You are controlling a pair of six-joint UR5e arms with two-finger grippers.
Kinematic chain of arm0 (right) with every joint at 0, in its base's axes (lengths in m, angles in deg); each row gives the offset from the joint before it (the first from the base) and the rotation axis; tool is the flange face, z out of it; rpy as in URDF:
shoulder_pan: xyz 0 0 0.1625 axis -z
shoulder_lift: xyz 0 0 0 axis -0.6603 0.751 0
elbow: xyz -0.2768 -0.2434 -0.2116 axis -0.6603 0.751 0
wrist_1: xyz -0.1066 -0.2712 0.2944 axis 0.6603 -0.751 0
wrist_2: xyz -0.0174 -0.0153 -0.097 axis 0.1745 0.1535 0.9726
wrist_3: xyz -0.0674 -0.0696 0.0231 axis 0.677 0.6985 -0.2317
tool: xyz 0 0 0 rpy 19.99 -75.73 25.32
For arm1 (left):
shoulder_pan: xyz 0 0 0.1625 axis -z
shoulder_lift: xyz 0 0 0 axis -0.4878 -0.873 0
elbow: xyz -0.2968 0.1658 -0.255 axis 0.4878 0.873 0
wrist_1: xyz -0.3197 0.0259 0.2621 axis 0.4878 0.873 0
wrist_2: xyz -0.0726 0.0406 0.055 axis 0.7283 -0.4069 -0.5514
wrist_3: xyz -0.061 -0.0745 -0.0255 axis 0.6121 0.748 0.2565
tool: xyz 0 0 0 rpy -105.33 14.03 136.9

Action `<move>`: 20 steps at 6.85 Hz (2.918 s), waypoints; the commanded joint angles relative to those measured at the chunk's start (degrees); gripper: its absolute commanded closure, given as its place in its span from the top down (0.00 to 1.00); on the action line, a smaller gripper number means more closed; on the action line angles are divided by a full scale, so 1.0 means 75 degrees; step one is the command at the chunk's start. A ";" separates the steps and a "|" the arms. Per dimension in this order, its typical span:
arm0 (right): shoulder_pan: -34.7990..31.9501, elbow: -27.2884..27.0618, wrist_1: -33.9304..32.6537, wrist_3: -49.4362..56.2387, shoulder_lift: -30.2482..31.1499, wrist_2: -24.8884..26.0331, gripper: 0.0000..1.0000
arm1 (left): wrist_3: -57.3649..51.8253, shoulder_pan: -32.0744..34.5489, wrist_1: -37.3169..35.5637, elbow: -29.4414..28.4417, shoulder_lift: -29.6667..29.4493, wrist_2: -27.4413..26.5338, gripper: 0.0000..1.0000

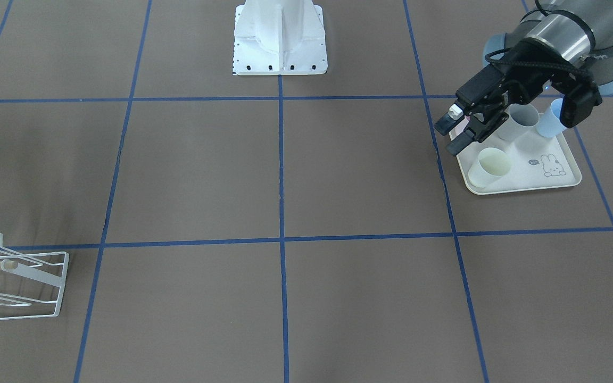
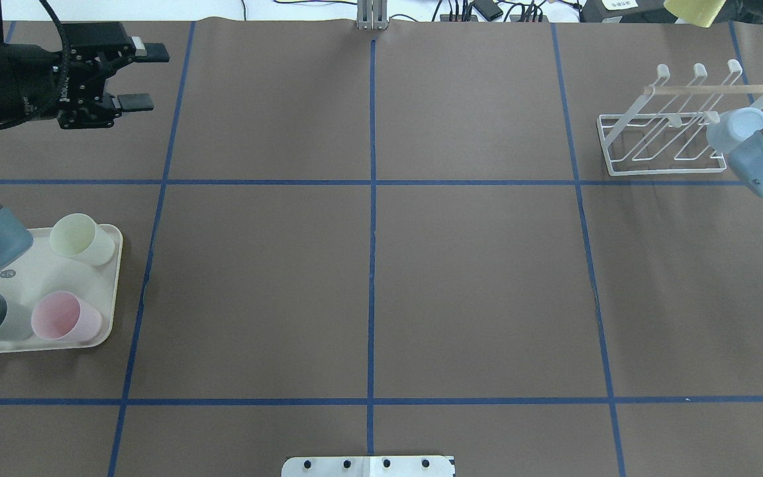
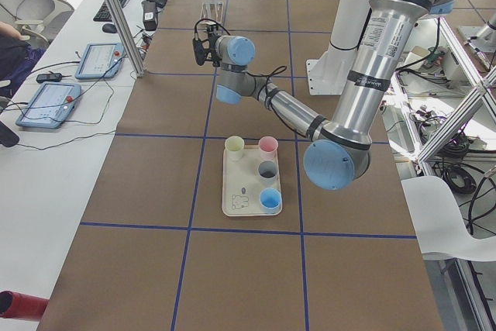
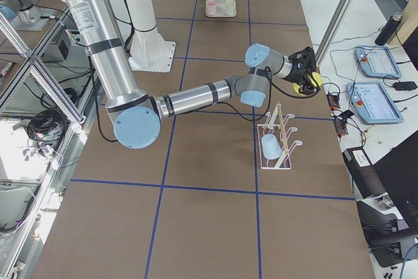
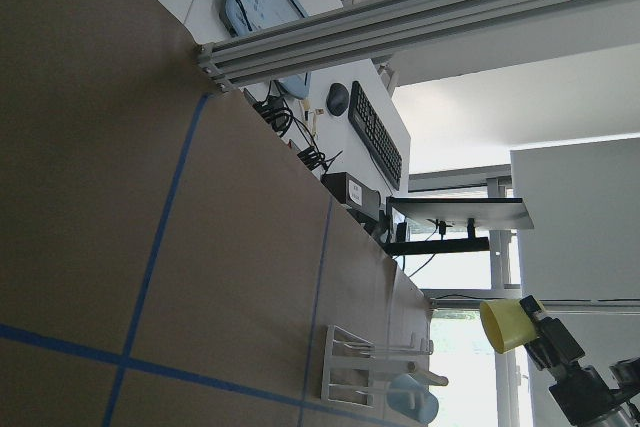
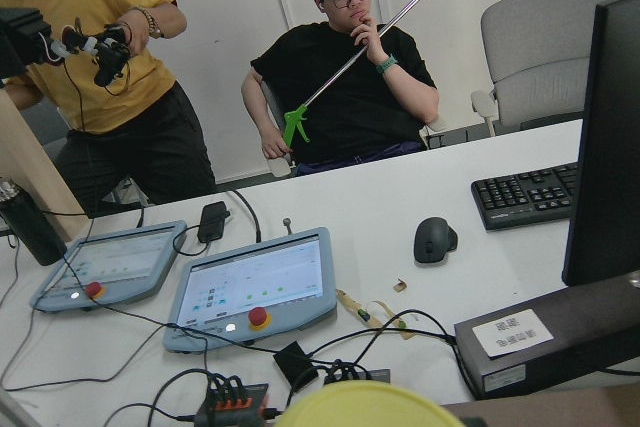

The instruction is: Transfer IKEA cup to right arm and place on rack

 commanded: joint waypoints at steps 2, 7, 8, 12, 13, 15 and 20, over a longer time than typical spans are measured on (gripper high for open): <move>-0.0198 0.1153 0.1141 0.1292 0.0117 0.0362 0.00 | -0.1600 0.0058 -0.0123 0.0089 0.0999 0.0086 1.00; 0.0360 0.1295 0.1624 0.1929 0.0633 0.2139 0.00 | -0.1663 0.0058 -0.0088 0.0078 0.1248 0.0227 1.00; 0.0525 0.1295 0.1624 0.1929 0.0645 0.2236 0.00 | -0.1663 0.0058 -0.0088 0.0078 0.1260 0.0227 1.00; 0.0656 0.1506 0.1764 0.1917 0.0774 0.2237 0.00 | -0.1651 0.0035 -0.0100 0.0078 0.1260 0.0227 1.00; 0.0656 0.1564 0.1753 0.1929 0.0774 0.2214 0.00 | -0.1651 0.0023 -0.0088 0.0089 0.1248 0.0204 1.00; 0.0668 0.1706 0.1741 0.1929 0.0751 0.2225 0.00 | -0.1639 0.0011 -0.0088 0.0089 0.1248 0.0192 1.00; 0.0668 0.1776 0.1764 0.1929 0.0762 0.2202 1.00 | -0.1639 0.0011 -0.0088 0.0101 0.1248 0.0192 1.00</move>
